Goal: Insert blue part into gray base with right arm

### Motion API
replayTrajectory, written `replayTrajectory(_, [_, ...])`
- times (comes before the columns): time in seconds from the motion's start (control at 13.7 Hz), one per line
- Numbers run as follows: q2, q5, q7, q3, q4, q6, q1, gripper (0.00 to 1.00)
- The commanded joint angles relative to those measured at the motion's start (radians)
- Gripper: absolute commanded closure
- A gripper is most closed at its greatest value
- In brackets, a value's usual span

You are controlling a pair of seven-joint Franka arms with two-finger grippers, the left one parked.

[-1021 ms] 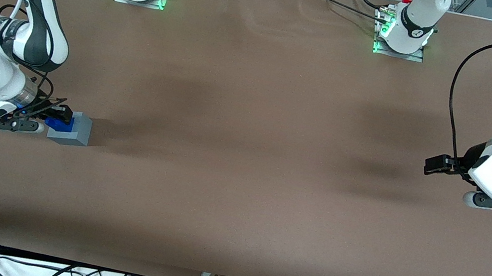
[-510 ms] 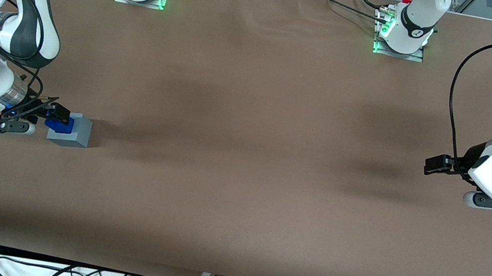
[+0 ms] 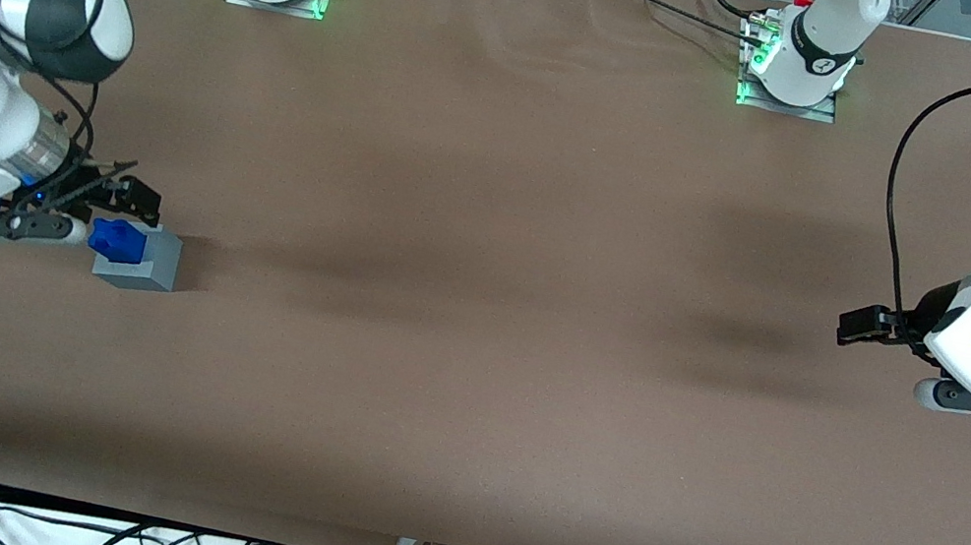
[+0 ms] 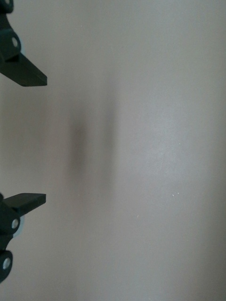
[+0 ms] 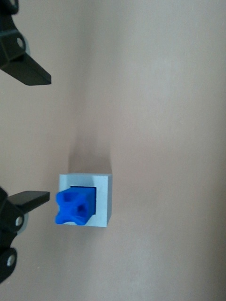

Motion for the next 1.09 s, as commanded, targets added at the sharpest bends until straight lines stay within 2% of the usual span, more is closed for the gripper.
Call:
replayTrajectory(0.0, [-0.089,-0.005,0.006,0.012,0.018,-0.107,-0.009,0.01])
replayTrajectory(0.29, [-0.127,-0.005,0.006,0.017,0.112,-0.298,-0.009,0.01])
replayTrajectory(0.66, [-0.209,0.0,0.003,0.003,0.108,-0.384,0.008,0.01])
replayTrajectory(0.88, [-0.219,0.0,0.003,-0.171,0.095,-0.39,0.171,0.01])
replayTrajectory(1.02, [-0.215,-0.002,-0.018,-0.178,0.098,-0.39,0.173,0.01])
